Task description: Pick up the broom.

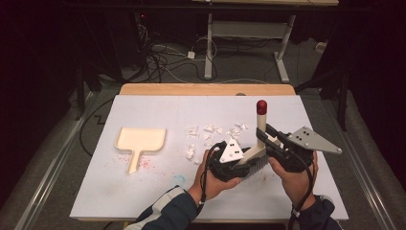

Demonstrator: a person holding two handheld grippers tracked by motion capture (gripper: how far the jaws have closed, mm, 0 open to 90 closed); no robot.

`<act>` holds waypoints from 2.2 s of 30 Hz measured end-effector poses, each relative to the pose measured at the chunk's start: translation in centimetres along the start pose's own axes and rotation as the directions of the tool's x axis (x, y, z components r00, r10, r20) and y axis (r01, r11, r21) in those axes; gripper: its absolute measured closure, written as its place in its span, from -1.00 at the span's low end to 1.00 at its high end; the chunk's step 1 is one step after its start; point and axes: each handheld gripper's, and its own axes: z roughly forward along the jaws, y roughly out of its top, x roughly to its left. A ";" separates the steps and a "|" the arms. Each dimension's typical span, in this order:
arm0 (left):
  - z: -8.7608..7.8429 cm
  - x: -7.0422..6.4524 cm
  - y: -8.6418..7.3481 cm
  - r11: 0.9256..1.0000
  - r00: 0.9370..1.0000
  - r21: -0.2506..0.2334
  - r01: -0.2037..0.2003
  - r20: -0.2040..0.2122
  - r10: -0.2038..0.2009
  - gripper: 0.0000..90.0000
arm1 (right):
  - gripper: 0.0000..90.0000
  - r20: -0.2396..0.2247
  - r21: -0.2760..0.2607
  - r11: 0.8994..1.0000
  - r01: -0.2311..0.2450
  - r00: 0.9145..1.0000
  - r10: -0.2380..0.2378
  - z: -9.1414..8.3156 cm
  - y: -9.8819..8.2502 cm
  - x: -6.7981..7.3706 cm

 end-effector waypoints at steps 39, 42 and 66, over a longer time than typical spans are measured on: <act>-8.4 0.6 -3.7 0.960 0.956 0.177 -0.219 0.237 0.174 0.46 | -0.19 -0.670 0.203 0.881 0.427 0.717 -0.193 2.2 -4.2 0.7; -8.3 0.4 -3.7 0.958 0.948 0.170 -0.232 0.259 0.184 0.46 | 0.08 -0.734 0.193 0.868 0.457 0.654 -0.181 3.1 -5.6 1.6; -14.3 3.5 -5.3 0.985 0.974 0.104 -0.139 -0.164 0.155 -0.46 | 0.51 -0.652 0.201 0.880 0.430 0.730 -0.207 3.5 -5.6 -0.1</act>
